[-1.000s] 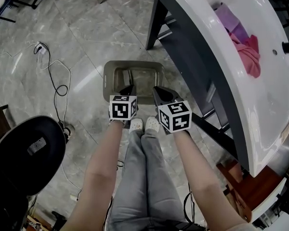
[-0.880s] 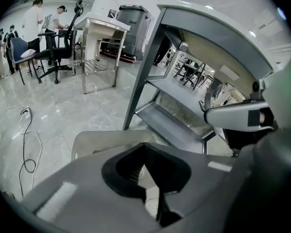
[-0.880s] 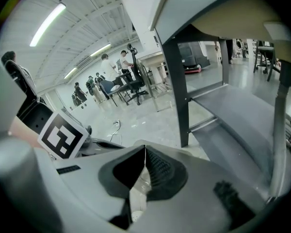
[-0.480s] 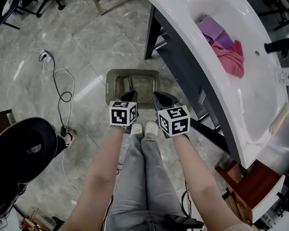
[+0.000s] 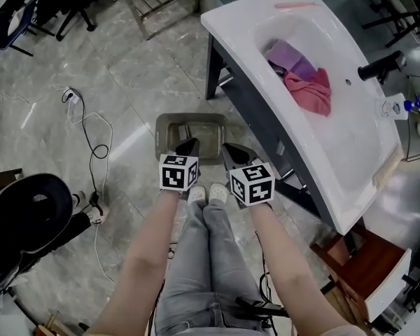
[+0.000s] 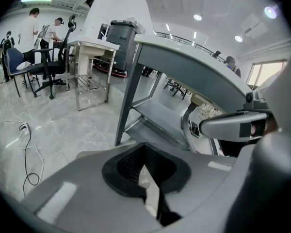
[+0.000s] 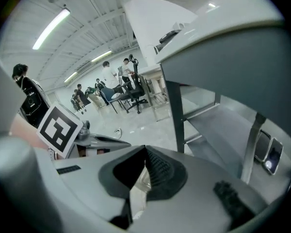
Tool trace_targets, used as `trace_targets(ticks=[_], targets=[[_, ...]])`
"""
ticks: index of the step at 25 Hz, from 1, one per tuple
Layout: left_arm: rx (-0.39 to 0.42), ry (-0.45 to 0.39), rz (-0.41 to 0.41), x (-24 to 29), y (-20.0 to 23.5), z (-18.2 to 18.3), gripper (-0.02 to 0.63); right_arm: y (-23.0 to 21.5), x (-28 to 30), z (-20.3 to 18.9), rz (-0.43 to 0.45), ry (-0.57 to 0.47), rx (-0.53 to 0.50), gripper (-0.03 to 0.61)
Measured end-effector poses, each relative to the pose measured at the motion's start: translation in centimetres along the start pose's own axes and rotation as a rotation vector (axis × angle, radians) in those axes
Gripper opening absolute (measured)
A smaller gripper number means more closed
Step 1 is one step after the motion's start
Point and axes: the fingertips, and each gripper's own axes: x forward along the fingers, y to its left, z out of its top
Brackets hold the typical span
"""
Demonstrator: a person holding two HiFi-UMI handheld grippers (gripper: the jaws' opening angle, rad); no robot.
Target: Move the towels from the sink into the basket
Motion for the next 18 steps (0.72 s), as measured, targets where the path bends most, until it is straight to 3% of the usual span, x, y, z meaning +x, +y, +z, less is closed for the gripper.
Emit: trace_targets(ticks=[6,18], targets=[[0.001,-0.032,-0.008,-1.9,-1.8,2.9,0.008,-0.1,-2.4,2.1,-0.022,-0.012,-0.011,0.018],[0.104,-0.079,-0.035,-6.7,-5.0,7.5,0.008,1.2,-7.5,5.8,-0.037,-0.035,-0.068,0.018]])
